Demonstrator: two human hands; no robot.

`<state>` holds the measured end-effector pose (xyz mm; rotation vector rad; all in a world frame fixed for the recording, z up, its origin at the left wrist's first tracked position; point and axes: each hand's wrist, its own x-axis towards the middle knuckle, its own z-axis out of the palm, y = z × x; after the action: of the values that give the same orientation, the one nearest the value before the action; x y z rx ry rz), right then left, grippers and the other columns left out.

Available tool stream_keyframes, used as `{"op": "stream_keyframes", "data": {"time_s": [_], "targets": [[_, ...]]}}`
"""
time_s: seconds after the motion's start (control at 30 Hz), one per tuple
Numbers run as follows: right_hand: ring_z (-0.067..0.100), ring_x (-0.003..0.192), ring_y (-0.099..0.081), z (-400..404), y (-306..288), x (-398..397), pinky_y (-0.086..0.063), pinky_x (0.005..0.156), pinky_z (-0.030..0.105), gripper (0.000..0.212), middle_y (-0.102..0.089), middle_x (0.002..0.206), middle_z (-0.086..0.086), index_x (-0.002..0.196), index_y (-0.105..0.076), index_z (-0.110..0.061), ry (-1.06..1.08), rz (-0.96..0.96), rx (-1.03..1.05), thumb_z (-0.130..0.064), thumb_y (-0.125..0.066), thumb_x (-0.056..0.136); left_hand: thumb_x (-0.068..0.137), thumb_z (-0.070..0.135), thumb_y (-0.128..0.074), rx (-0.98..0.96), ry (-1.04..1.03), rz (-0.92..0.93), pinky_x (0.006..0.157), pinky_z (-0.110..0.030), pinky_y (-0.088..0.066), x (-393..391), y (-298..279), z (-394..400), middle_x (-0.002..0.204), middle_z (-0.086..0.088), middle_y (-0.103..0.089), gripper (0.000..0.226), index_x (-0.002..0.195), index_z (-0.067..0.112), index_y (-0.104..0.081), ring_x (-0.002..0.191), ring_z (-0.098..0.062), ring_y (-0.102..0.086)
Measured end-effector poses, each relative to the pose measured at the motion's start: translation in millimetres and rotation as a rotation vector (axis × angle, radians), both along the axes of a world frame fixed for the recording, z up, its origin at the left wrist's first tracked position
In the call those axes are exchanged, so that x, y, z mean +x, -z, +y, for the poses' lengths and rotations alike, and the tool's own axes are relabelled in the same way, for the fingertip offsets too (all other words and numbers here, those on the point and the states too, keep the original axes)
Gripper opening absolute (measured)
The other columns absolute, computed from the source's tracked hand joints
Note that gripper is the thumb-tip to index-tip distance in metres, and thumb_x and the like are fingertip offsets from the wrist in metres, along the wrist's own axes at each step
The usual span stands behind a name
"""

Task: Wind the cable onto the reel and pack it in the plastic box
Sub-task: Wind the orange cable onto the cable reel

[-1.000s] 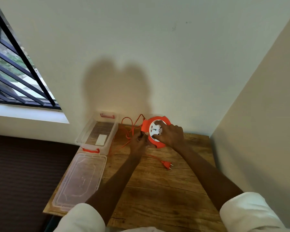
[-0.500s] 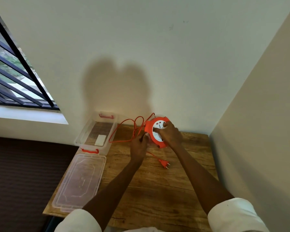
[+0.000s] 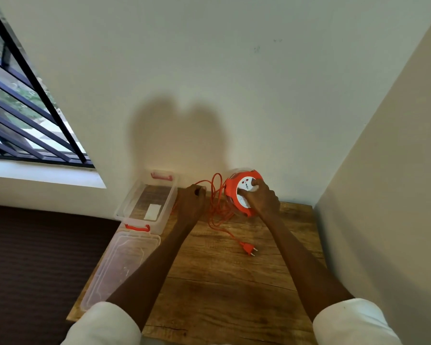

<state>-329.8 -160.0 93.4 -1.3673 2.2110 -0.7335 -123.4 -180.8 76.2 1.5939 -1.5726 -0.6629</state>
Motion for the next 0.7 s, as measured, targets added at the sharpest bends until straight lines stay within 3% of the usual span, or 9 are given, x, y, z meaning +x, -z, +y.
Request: {"op": "stream_keyframes", "data": {"time_s": [0.1, 0.2, 0.27, 0.33, 0.43, 0.5, 0.57, 0.63, 0.7], "targets": [[0.031, 0.126, -0.059, 5, 0, -3, -0.050, 0.101, 0.043, 0.075, -0.055, 0.147, 0.005, 0.149, -0.041, -0.028, -0.047, 0.015, 0.013, -0.064, -0.064, 0.087, 0.102, 0.027, -0.053, -0.153, 0.031, -0.093, 0.074, -0.015, -0.037, 4, -10, -8, 0.102, -0.003, -0.068, 0.021, 0.102, 0.012, -0.068, 0.092, -0.012, -0.056], [0.032, 0.123, -0.061, 14, 2, -6, -0.052, 0.100, 0.043, 0.070, -0.058, 0.144, 0.006, 0.147, -0.041, -0.035, -0.113, 0.057, 0.029, -0.059, -0.067, 0.087, 0.101, 0.030, -0.054, -0.217, 0.154, -0.232, 0.083, -0.030, -0.041, 3, -28, -22, 0.100, -0.004, -0.069, 0.026, 0.101, 0.011, -0.071, 0.095, -0.020, -0.058], [0.031, 0.120, -0.063, 19, 3, -7, -0.053, 0.100, 0.043, 0.066, -0.060, 0.142, 0.006, 0.145, -0.041, -0.038, -0.172, 0.095, 0.050, -0.057, -0.067, 0.086, 0.103, 0.035, -0.051, -0.002, 0.255, -0.289, 0.087, -0.034, -0.045, -4, -37, -33, 0.095, -0.009, -0.070, 0.037, 0.096, 0.005, -0.073, 0.090, -0.025, -0.062], [0.030, 0.119, -0.063, 23, 6, -6, -0.055, 0.098, 0.043, 0.067, -0.061, 0.141, 0.007, 0.146, -0.041, -0.037, -0.234, 0.135, 0.068, -0.056, -0.067, 0.087, 0.104, 0.039, -0.046, 0.300, 0.337, -0.292, 0.082, -0.030, -0.046, -13, -42, -35, 0.087, -0.009, -0.064, 0.043, 0.086, 0.005, -0.067, 0.080, -0.022, -0.059], [0.028, 0.113, -0.066, 30, 10, -6, -0.058, 0.092, 0.040, 0.071, -0.067, 0.132, 0.007, 0.148, -0.042, -0.036, -0.272, 0.161, 0.038, -0.054, -0.069, 0.086, 0.106, 0.027, -0.040, 0.560, 0.427, -0.274, 0.075, -0.028, -0.049, -22, -40, -27, 0.099, -0.011, -0.063, 0.035, 0.101, 0.004, -0.066, 0.086, -0.024, -0.062], [0.027, 0.109, -0.067, 35, 13, -7, -0.058, 0.089, 0.038, 0.070, -0.070, 0.127, 0.007, 0.148, -0.043, -0.037, -0.289, 0.177, 0.014, -0.054, -0.070, 0.085, 0.106, 0.022, -0.043, 0.658, 0.404, -0.084, 0.077, -0.030, -0.051, -25, -34, -19, 0.100, -0.011, -0.065, 0.029, 0.101, 0.005, -0.065, 0.088, -0.025, -0.062], [0.027, 0.111, -0.067, 38, 17, -10, -0.059, 0.088, 0.038, 0.072, -0.068, 0.130, 0.006, 0.148, -0.043, -0.036, -0.294, 0.172, 0.003, -0.053, -0.071, 0.084, 0.101, 0.022, -0.051, 0.744, 0.307, 0.298, 0.076, -0.031, -0.048, -29, -28, -10, 0.093, -0.010, -0.065, 0.023, 0.096, 0.005, -0.065, 0.083, -0.023, -0.059], [0.026, 0.112, -0.066, 42, 19, -14, -0.058, 0.089, 0.036, 0.073, -0.068, 0.131, 0.005, 0.148, -0.043, -0.037, -0.280, 0.187, 0.003, -0.055, -0.071, 0.083, 0.098, 0.020, -0.056, 0.750, 0.224, 0.510, 0.060, -0.024, -0.046, -32, -25, -8, 0.082, -0.006, -0.066, 0.018, 0.088, 0.009, -0.067, 0.071, -0.019, -0.057], [0.026, 0.113, -0.066, 43, 22, -18, -0.057, 0.091, 0.036, 0.072, -0.068, 0.130, 0.005, 0.147, -0.042, -0.040, -0.261, 0.216, 0.014, -0.058, -0.069, 0.083, 0.097, 0.018, -0.057, 0.703, 0.190, 0.567, 0.042, -0.017, -0.039, -35, -24, -9, 0.068, 0.001, -0.064, 0.019, 0.081, 0.013, -0.067, 0.054, -0.012, -0.053]]}}
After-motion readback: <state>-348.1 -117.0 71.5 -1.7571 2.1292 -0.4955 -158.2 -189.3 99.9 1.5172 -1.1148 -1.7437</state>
